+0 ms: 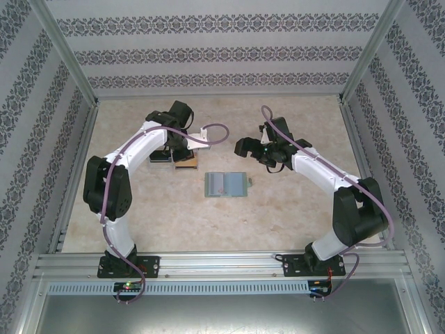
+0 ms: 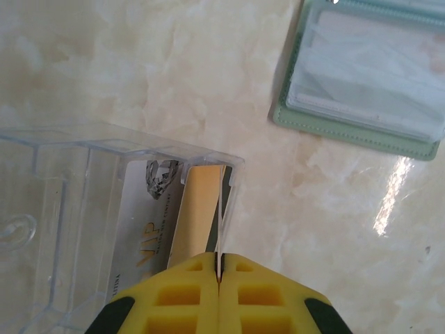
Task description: Take the credit cards out of the card holder
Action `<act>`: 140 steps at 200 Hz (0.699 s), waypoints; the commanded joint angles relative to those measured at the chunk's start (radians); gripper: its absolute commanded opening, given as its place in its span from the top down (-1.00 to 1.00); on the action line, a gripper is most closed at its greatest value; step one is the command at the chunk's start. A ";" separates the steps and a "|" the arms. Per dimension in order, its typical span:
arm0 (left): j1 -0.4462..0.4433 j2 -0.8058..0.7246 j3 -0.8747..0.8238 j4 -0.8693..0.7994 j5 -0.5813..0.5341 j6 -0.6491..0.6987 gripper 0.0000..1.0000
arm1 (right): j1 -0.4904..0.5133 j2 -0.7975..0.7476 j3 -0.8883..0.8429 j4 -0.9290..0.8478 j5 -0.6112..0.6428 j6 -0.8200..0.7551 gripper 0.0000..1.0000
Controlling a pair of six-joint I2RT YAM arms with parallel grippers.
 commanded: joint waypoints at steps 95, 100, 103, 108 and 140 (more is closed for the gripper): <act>-0.005 0.148 0.104 -0.069 -0.074 0.133 0.83 | -0.003 -0.065 -0.030 0.016 0.005 0.035 -0.96; -0.004 0.149 0.104 -0.066 -0.074 0.131 0.79 | -0.003 -0.065 -0.031 0.016 0.005 0.035 -0.96; -0.005 0.151 0.104 -0.065 -0.074 0.131 0.77 | -0.003 -0.065 -0.030 0.017 0.006 0.035 -0.96; -0.004 0.153 0.103 -0.061 -0.073 0.131 0.75 | -0.003 -0.068 -0.029 0.016 0.007 0.035 -0.97; -0.005 0.164 0.100 -0.042 -0.092 0.132 0.65 | -0.003 -0.070 -0.032 0.016 0.007 0.038 -0.96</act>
